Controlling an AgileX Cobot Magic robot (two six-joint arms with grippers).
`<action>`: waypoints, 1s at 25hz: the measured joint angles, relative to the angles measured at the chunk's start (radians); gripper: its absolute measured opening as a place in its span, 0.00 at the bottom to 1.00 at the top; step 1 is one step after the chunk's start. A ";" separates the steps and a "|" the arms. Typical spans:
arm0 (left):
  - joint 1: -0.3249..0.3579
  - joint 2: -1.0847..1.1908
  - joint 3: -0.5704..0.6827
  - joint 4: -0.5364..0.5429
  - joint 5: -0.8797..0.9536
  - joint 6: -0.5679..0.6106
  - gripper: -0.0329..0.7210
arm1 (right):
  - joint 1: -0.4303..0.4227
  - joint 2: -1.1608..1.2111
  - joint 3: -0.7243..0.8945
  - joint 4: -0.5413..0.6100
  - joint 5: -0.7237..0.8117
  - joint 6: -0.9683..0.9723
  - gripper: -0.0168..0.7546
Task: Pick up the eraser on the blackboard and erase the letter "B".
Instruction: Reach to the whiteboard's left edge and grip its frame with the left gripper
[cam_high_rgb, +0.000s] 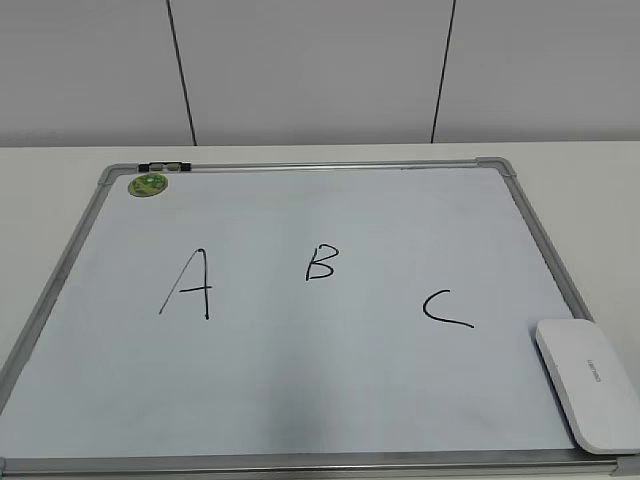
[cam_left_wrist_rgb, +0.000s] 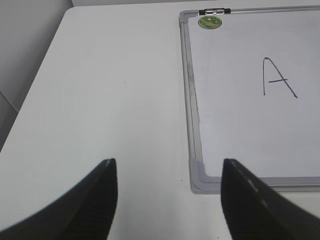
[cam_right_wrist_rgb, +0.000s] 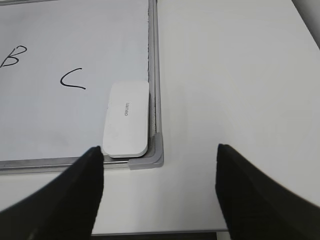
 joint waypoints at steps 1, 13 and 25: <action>0.000 0.000 0.000 0.000 0.000 0.000 0.67 | 0.000 0.000 0.000 0.000 0.000 0.000 0.69; 0.000 0.000 0.000 0.000 0.000 0.000 0.67 | 0.000 0.000 0.000 0.000 0.000 0.000 0.70; 0.000 0.216 -0.097 0.009 -0.068 0.000 0.67 | 0.000 0.000 0.000 0.000 0.000 0.000 0.70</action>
